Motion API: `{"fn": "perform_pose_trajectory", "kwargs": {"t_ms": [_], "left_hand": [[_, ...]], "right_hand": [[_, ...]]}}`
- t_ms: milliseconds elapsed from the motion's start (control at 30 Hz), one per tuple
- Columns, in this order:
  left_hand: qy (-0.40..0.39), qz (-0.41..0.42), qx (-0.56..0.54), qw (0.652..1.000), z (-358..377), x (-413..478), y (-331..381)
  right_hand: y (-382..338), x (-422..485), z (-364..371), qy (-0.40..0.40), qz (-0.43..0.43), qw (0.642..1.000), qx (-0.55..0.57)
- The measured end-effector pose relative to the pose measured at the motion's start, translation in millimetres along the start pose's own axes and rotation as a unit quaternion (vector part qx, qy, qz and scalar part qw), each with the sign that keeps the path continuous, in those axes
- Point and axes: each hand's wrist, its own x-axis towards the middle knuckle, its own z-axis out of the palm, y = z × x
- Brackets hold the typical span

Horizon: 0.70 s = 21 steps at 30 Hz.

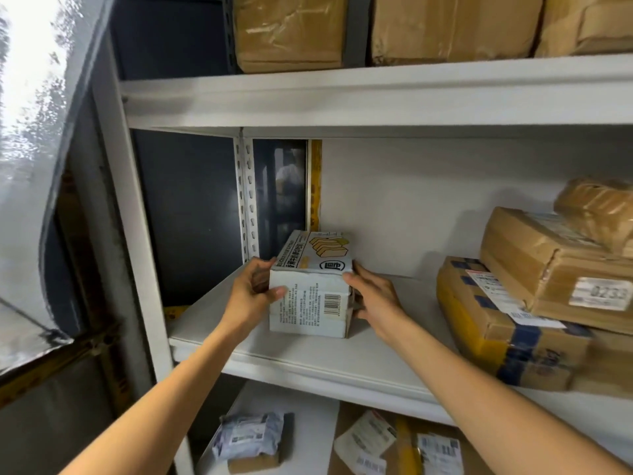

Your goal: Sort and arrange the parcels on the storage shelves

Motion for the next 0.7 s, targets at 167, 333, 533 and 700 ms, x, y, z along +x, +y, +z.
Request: {"fn": "perform_pose_trajectory", "kwargs": {"t_ms": [167, 333, 533, 700], "left_hand": [[0.008, 0.057, 0.259, 0.964, 4, 4, 40], [-0.094, 0.167, 0.353, 0.916, 51, -4, 89], [-0.151, 0.221, 0.385, 0.883, 117, -1, 123], [-0.191, 0.265, 0.347, 0.879, 178, -4, 152]], "right_hand": [[-38, -19, -9, -0.013, -0.093, 0.932, -0.35], [-71, -50, -37, -0.03, -0.086, 0.799, -0.594], [-109, -101, -96, 0.005, -0.082, 0.773, -0.629], [-137, -151, -160, 0.029, -0.042, 0.743, -0.667]]}}
